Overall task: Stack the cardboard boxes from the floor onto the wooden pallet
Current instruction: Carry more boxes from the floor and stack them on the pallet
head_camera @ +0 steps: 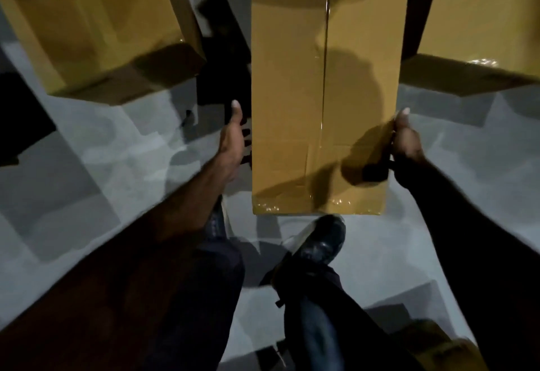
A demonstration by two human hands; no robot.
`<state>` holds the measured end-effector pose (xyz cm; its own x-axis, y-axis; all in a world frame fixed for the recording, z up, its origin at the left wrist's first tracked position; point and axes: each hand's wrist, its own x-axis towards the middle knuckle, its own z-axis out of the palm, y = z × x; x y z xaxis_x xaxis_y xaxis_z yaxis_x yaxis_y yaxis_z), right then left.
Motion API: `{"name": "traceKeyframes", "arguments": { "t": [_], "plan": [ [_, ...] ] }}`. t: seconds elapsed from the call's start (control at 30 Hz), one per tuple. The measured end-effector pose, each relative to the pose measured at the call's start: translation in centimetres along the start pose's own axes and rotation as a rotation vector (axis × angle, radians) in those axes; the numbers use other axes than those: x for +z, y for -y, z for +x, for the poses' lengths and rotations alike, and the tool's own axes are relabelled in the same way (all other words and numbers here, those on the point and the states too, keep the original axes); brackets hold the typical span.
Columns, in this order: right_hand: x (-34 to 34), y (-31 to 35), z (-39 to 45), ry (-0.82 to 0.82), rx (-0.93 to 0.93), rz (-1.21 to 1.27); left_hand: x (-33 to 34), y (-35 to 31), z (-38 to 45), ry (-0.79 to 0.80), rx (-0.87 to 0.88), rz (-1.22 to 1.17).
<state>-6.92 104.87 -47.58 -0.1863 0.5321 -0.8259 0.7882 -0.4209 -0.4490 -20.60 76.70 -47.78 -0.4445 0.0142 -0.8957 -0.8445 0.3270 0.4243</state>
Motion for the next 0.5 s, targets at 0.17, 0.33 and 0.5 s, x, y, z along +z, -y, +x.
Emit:
{"name": "traceKeyframes", "arguments": {
  "t": [0.17,0.33,0.5],
  "plan": [
    [0.6,-1.0,2.0,0.279,-0.047,0.162,1.0,1.4,2.8,0.147,0.043,-0.057],
    [-0.4,0.1,-3.4,0.381,-0.063,0.159,0.3,0.8,-1.7,0.222,-0.033,-0.198],
    [-2.7,2.7,-13.7,0.472,-0.034,0.153,-3.9,-2.3,-12.8,0.244,-0.078,-0.248]
  ]
}}
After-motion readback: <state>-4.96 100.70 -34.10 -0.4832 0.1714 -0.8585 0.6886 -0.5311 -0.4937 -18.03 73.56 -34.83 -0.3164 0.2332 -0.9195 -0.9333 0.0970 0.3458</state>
